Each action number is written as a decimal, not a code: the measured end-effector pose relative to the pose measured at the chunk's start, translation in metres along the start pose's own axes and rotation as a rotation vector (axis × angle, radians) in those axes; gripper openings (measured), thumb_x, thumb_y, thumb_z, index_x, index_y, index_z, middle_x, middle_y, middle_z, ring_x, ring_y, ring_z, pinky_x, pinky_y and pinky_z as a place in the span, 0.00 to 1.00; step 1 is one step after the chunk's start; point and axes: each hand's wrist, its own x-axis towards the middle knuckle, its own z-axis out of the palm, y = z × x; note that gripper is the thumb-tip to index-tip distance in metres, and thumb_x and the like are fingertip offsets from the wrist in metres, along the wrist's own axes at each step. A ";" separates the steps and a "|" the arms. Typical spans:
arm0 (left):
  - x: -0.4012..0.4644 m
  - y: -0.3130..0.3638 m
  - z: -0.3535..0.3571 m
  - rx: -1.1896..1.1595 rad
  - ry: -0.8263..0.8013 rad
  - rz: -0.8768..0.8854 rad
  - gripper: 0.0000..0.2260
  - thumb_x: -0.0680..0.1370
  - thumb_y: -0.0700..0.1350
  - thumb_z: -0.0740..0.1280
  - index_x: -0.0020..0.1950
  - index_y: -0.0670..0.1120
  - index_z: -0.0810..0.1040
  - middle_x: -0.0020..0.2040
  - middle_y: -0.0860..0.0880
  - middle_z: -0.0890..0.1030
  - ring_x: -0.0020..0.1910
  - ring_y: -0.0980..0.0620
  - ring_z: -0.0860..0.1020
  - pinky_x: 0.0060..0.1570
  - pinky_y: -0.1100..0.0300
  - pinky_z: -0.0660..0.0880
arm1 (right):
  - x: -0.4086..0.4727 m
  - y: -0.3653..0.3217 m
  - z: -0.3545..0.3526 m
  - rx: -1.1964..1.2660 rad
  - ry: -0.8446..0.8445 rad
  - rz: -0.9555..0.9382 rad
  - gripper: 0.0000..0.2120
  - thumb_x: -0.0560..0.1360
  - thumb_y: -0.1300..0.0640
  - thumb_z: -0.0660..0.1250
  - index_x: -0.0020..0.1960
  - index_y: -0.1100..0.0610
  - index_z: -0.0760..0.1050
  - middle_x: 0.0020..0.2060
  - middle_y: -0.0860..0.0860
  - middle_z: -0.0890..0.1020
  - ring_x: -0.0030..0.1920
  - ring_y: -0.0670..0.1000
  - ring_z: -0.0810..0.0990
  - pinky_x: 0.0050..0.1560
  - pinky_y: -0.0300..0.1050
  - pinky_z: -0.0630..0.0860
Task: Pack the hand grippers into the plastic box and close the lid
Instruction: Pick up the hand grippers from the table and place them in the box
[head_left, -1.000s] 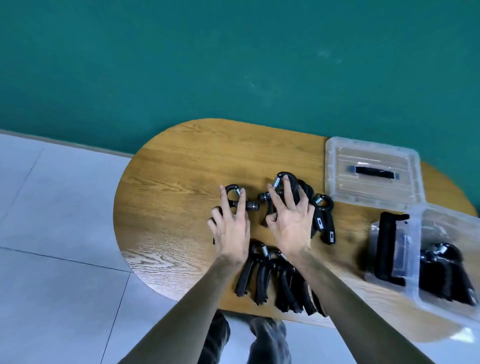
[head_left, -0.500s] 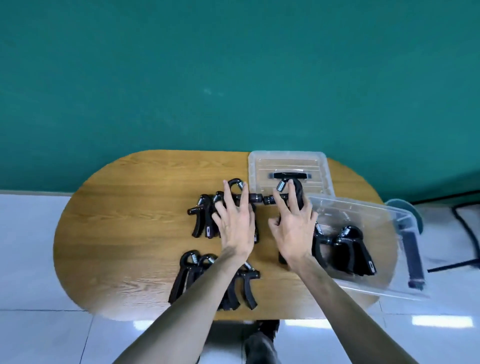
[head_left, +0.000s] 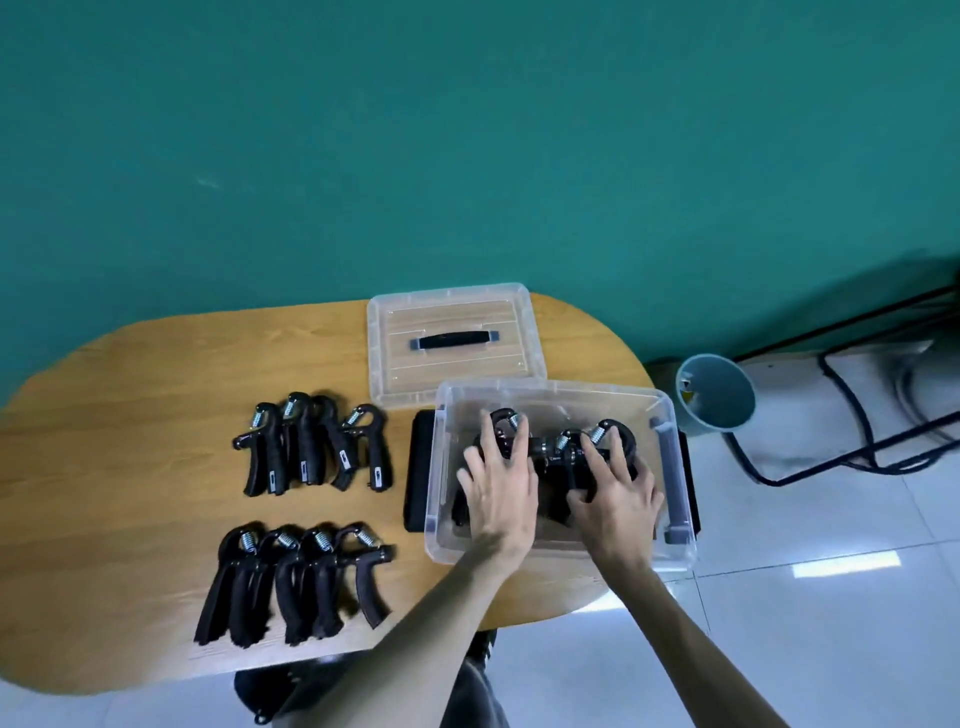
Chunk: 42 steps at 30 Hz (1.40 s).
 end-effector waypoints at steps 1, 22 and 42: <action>0.000 -0.001 0.009 0.016 -0.024 -0.009 0.27 0.79 0.45 0.68 0.77 0.54 0.67 0.78 0.36 0.63 0.49 0.41 0.72 0.45 0.47 0.72 | 0.003 0.007 0.006 0.009 -0.022 0.007 0.35 0.68 0.57 0.73 0.74 0.46 0.69 0.78 0.49 0.63 0.69 0.66 0.66 0.62 0.65 0.66; 0.037 -0.028 0.084 0.265 -0.164 -0.035 0.37 0.81 0.38 0.64 0.81 0.57 0.46 0.81 0.36 0.44 0.56 0.42 0.68 0.51 0.47 0.69 | 0.061 0.036 0.072 -0.003 -0.375 -0.226 0.36 0.77 0.63 0.60 0.81 0.46 0.51 0.79 0.54 0.32 0.78 0.66 0.43 0.68 0.71 0.60; 0.039 -0.075 -0.047 0.047 0.140 0.098 0.24 0.85 0.52 0.50 0.80 0.45 0.58 0.80 0.41 0.60 0.79 0.42 0.54 0.75 0.45 0.58 | 0.034 -0.096 0.021 -0.054 0.083 -0.362 0.24 0.78 0.64 0.60 0.74 0.56 0.67 0.65 0.63 0.70 0.56 0.65 0.71 0.56 0.63 0.75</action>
